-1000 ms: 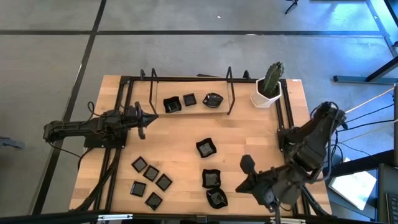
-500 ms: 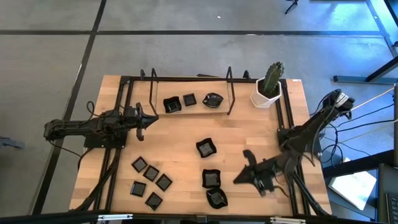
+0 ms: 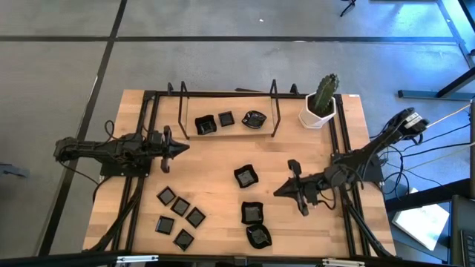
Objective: Pick & Place Mini shaped plates
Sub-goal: Stack the distorted square plate on top of the distorted square plate on the shelf
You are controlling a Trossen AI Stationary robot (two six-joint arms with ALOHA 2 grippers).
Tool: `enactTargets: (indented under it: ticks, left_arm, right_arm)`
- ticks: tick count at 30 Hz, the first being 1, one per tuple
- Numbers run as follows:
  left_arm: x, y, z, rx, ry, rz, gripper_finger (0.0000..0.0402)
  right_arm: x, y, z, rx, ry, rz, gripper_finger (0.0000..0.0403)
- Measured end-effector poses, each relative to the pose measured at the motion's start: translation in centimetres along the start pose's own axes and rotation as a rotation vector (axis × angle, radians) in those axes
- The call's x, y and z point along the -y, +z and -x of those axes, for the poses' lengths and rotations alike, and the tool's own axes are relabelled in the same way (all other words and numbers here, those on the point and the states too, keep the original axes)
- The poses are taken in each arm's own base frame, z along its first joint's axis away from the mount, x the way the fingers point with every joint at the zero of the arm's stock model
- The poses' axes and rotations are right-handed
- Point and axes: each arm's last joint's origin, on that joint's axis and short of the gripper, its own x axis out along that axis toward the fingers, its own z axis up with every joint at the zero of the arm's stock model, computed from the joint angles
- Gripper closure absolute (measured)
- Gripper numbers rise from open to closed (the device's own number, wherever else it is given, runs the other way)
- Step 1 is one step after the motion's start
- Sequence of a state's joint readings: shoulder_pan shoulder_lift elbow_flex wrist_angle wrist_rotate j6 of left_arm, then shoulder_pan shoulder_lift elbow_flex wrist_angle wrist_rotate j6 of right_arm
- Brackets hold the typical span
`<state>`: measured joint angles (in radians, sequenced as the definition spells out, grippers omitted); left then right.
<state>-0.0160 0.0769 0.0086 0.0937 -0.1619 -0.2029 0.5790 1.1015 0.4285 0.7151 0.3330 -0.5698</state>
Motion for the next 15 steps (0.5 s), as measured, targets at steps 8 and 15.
enactTargets:
  ticks: [8, 15]
  left_arm:
    - [0.3, 0.0, 0.0, 0.002, -0.025, 0.004, 0.0398]
    - [0.5, 0.2, 0.1, 0.004, -0.061, 0.000, 0.0396]
  right_arm:
    - [-0.2, -1.0, 0.2, -0.003, 0.051, -0.094, 0.0398]
    - [-0.3, -1.4, 0.1, -0.041, 0.055, -0.157, 0.0398]
